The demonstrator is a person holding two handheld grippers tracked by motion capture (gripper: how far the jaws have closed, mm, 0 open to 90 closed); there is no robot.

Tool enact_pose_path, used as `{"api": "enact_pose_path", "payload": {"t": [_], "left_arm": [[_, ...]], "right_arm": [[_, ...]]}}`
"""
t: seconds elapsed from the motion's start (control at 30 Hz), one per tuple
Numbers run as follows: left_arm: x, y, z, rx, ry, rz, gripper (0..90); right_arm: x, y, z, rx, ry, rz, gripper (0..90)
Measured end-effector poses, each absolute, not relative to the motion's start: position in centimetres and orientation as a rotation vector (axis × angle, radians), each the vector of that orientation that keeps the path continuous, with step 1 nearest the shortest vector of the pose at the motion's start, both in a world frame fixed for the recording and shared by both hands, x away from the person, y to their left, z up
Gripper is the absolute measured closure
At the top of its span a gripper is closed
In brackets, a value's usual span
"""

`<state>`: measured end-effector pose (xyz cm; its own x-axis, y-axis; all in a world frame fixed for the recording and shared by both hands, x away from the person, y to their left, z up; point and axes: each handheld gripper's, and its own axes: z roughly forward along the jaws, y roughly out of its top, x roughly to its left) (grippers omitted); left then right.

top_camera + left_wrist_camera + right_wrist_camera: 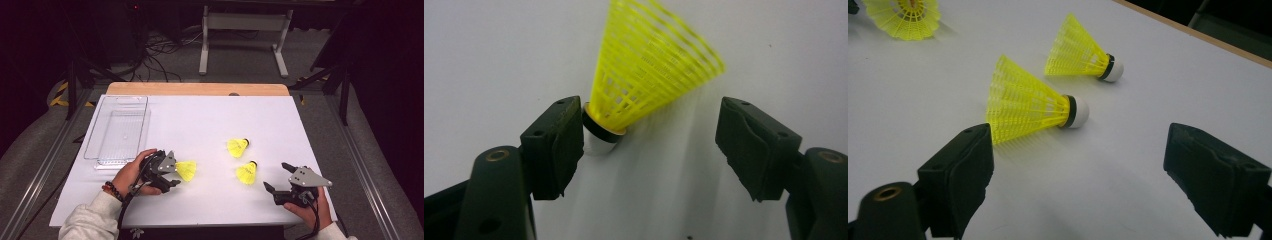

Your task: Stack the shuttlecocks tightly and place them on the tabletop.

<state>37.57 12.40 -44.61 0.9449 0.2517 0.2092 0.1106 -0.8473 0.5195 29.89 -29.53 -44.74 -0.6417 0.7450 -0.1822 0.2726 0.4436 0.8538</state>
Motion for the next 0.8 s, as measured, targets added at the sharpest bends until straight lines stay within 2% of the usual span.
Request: {"api": "enact_pose_path", "payload": {"t": [0.13,0.3,0.47,0.57,0.8], "left_arm": [[38.9,11.6,-44.7,2.576,0.290,0.368,27.1],[40.3,10.6,-44.9,2.580,0.328,0.344,29.7],[41.2,9.4,-45.2,2.629,0.342,0.333,39.8],[41.0,9.0,-45.1,2.648,0.286,0.355,48.6],[40.6,8.9,-44.0,2.797,0.147,0.461,55.6]], "right_arm": [[29.9,-29.5,-44.9,0.862,2.163,1.117,13.6],[30.1,-29.4,-45.2,0.870,2.187,1.103,13.6],[30.2,-29.5,-45.4,0.879,2.203,1.088,13.6],[30.2,-29.6,-45.4,0.881,2.207,1.086,13.6],[30.2,-29.5,-45.4,0.880,2.216,1.076,13.6]]}}
